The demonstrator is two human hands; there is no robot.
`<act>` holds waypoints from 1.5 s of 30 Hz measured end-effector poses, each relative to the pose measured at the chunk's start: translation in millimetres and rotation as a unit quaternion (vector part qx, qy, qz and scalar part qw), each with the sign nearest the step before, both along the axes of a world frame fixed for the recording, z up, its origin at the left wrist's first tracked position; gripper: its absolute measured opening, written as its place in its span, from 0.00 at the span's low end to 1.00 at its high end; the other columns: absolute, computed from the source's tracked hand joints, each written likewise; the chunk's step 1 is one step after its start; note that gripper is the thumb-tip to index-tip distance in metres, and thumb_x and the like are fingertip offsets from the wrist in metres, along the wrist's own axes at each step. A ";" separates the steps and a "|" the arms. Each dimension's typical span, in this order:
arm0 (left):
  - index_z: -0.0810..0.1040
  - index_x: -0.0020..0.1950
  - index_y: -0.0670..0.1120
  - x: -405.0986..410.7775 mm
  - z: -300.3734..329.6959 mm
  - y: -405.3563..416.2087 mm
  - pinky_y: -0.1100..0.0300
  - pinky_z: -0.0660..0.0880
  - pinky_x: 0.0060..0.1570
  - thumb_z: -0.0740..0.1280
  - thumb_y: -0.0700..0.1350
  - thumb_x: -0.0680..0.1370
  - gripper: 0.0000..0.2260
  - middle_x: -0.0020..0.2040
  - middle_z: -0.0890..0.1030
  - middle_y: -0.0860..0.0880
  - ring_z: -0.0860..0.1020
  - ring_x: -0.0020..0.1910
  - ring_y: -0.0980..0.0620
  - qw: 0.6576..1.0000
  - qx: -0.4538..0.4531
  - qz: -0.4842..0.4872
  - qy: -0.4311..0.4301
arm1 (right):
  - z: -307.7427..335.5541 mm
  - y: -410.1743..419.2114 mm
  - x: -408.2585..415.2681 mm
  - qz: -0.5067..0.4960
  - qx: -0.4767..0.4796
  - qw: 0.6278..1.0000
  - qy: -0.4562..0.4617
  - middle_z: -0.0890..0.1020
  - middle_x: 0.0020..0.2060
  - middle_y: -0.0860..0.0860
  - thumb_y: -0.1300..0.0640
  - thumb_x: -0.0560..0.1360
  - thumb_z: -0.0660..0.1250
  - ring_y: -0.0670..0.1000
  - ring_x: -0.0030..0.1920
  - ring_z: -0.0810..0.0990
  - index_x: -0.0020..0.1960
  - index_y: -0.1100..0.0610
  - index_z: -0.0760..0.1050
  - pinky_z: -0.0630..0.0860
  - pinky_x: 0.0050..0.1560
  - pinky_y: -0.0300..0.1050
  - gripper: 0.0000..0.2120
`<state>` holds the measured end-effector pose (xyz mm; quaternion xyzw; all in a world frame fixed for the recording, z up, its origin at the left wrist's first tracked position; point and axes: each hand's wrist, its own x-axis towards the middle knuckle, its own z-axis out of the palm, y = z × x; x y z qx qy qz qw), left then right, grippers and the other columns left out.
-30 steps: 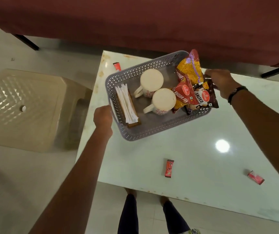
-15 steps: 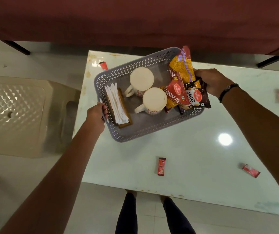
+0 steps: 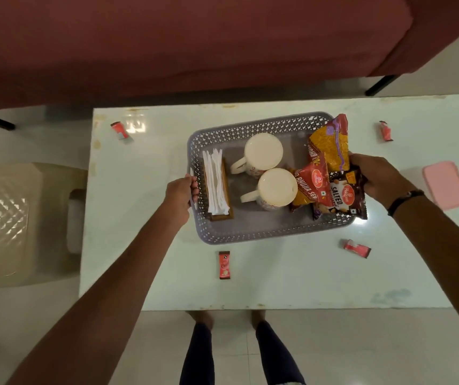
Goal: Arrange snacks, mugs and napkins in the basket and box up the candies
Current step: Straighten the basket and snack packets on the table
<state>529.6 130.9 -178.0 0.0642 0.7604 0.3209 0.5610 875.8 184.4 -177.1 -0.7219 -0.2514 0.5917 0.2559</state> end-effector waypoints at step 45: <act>0.72 0.63 0.37 5.7 -8.9 -9.0 0.55 0.72 0.59 0.64 0.41 0.78 0.15 0.52 0.75 0.44 0.75 0.51 0.48 0.999 -0.013 -0.020 -0.026 | -22.5 -34.5 16.7 -0.074 -0.018 0.996 -0.041 0.86 0.38 0.47 0.54 0.77 0.64 0.44 0.31 0.77 0.61 0.62 0.76 0.76 0.38 0.39 0.17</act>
